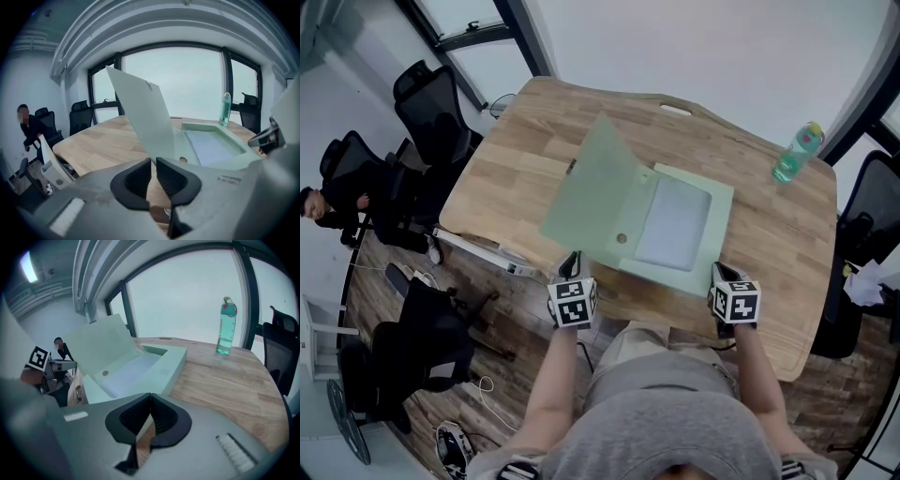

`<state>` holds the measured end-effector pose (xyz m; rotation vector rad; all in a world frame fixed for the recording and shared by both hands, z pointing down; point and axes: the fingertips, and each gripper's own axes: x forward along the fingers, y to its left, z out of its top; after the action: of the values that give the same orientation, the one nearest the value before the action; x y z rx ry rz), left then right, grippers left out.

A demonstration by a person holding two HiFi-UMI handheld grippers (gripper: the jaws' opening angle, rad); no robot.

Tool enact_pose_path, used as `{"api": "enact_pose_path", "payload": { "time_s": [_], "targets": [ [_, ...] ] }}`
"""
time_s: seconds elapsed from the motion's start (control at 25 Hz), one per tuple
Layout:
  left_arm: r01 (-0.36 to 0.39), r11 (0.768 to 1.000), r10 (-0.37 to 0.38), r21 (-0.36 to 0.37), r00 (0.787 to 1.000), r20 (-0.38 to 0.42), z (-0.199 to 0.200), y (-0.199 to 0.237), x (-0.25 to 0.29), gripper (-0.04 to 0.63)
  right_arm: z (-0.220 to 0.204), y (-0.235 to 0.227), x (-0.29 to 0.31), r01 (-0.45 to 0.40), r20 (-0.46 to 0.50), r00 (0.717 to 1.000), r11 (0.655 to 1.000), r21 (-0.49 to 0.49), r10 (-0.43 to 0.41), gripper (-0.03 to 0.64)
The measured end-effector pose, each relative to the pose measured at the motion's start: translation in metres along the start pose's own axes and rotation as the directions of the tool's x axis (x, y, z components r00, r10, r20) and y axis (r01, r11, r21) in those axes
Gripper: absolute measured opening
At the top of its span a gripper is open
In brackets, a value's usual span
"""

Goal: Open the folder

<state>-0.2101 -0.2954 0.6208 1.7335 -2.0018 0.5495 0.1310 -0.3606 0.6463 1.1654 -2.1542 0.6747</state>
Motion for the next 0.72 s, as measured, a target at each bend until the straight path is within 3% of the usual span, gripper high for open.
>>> {"api": "enact_pose_path", "payload": {
  "time_s": [0.28,0.72],
  "targets": [
    [-0.104,0.992,0.099,-0.073,0.993,-0.063,-0.021,0.026,0.021,0.085,0.0,-0.001,0.0,0.003,-0.014,1.0,1.0,0.02,-0.002,0.003],
    [-0.196,0.976,0.176,-0.099,0.968,-0.181,-0.055,0.043,0.051,0.199,0.0,-0.001,0.001,0.0,-0.029,1.0,1.0,0.029,0.001,0.003]
  ]
}}
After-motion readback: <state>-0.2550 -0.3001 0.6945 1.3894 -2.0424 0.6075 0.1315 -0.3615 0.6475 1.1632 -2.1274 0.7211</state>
